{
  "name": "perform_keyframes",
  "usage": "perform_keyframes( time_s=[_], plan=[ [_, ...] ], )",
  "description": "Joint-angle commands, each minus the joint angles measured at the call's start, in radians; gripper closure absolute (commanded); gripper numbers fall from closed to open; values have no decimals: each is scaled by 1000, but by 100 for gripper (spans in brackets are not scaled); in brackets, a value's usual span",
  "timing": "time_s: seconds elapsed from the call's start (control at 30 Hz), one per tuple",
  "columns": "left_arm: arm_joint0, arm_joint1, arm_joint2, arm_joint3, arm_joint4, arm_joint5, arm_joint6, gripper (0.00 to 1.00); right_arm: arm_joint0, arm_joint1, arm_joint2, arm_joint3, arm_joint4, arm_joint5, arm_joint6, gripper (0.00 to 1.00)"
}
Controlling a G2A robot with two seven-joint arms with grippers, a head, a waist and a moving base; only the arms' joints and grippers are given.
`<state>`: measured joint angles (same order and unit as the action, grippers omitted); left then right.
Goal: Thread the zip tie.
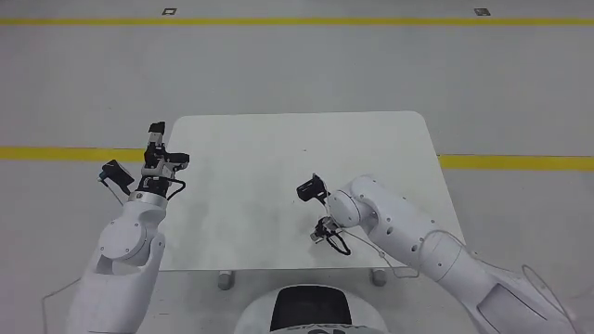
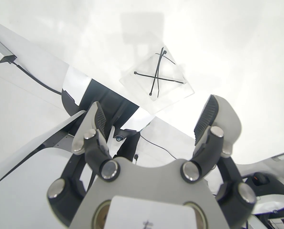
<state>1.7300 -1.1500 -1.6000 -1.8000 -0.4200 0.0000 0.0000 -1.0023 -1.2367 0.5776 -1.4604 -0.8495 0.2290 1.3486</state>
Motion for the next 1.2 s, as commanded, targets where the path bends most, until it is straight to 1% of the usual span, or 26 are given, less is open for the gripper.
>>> perform_keyframes(
  time_s=[0.0,0.13,0.4,0.5,0.63,0.9,1.0,1.17],
  plan=[
    [0,0,0,0,0,0,0,0,2,-4,2,22,12,-8,-7,0],
    [0,0,0,0,0,0,0,0,7,-11,-3,44,20,-31,-22,0],
    [0,0,0,0,0,0,0,0,7,-11,-3,44,20,-31,-22,0],
    [0,0,0,0,0,0,0,0,-1,-10,-9,42,5,-58,-33,0],
    [0,0,0,0,0,0,0,0,0,-10,-17,34,-13,-96,-4,0],
    [0,0,0,0,0,0,0,0,0,-10,-17,34,-15,-97,-4,0],
    [0,0,0,0,0,0,0,0,-10,-10,-17,40,-20,-105,-31,0],
    [0,0,0,0,0,0,0,0,-10,-11,-20,43,-29,-110,-28,0]
  ],
)
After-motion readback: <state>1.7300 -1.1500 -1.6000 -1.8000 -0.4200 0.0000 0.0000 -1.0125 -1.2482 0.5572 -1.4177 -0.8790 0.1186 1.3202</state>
